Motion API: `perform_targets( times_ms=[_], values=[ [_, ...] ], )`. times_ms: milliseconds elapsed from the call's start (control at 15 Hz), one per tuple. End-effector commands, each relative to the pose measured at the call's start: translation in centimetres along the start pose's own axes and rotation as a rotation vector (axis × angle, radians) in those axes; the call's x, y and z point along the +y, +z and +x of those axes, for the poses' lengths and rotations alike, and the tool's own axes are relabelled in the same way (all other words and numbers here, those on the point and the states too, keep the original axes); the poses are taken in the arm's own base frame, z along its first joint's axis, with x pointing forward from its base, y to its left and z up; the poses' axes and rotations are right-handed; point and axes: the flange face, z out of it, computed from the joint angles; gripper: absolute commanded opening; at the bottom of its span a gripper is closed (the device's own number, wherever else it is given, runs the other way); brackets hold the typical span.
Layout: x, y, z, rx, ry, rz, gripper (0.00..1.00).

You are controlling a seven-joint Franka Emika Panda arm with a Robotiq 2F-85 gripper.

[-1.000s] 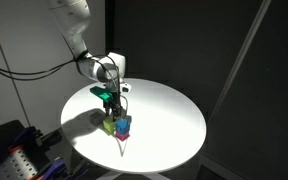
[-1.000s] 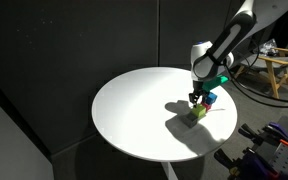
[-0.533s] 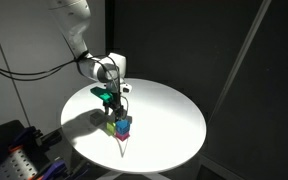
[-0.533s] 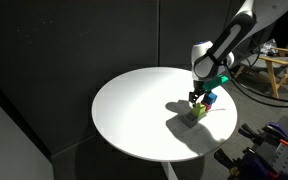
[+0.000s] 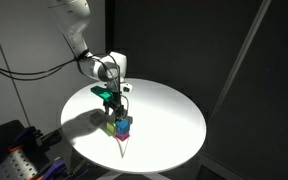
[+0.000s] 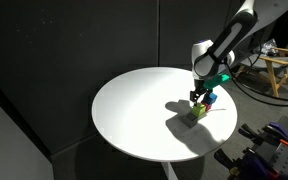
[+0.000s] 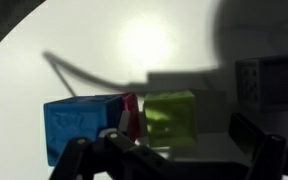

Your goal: Put the green block on the table

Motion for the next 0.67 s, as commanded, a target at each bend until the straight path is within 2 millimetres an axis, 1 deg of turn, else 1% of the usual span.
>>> perform_targets(
  times_ms=[0,267,600],
  values=[
    [-0.7,-2.3,-0.7,-0.012,0.003,-0.018,1.00],
    [-1.4,-4.5,-1.5,-0.046,-0.002,-0.027,1.00],
    [-1.3,-7.9,-2.7,-0.081,0.006,-0.034,1.00]
  ],
)
